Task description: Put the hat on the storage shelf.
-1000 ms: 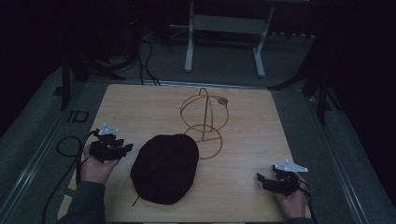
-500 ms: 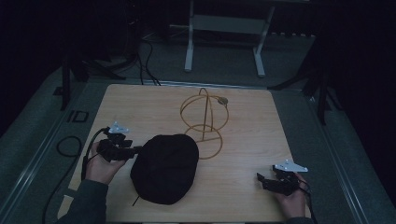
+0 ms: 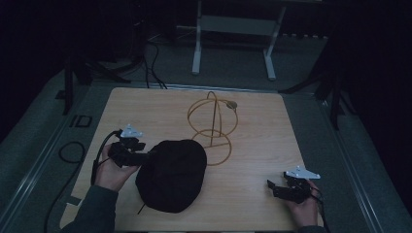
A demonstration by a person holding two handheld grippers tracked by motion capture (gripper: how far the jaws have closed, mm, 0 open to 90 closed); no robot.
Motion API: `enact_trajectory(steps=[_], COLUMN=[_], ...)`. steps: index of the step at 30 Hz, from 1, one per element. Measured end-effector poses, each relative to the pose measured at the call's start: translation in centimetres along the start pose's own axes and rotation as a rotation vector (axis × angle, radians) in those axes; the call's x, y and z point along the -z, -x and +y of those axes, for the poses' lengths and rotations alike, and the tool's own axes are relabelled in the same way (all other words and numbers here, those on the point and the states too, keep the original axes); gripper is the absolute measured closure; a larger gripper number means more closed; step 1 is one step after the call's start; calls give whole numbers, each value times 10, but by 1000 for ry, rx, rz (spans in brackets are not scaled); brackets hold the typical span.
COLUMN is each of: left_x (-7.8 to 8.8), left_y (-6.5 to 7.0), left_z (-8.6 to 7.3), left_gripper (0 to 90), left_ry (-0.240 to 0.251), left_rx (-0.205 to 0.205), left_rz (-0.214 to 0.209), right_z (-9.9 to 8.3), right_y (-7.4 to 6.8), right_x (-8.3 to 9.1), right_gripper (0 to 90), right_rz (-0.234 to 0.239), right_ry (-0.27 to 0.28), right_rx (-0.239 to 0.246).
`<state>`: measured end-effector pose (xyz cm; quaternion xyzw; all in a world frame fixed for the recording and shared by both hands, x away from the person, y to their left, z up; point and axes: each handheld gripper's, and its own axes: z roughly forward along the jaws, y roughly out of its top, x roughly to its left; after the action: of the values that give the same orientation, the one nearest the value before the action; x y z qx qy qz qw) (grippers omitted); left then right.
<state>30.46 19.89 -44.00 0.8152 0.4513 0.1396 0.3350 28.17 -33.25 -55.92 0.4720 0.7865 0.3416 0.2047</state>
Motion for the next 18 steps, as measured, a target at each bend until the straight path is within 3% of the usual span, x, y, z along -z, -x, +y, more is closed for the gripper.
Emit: enact_trajectory(steps=[8, 18], left_x=[-2, -6], left_y=[15, 31], left_z=[11, 20], left_gripper=[410, 353], left_ry=[6, -33], left_rx=[-10, -48], left_rz=[-27, -55], right_z=[0, 0], right_y=[0, 0], right_x=[0, 0], right_gripper=[210, 210], right_rz=[0, 0], right_ry=[0, 0], right_rx=[-1, 1])
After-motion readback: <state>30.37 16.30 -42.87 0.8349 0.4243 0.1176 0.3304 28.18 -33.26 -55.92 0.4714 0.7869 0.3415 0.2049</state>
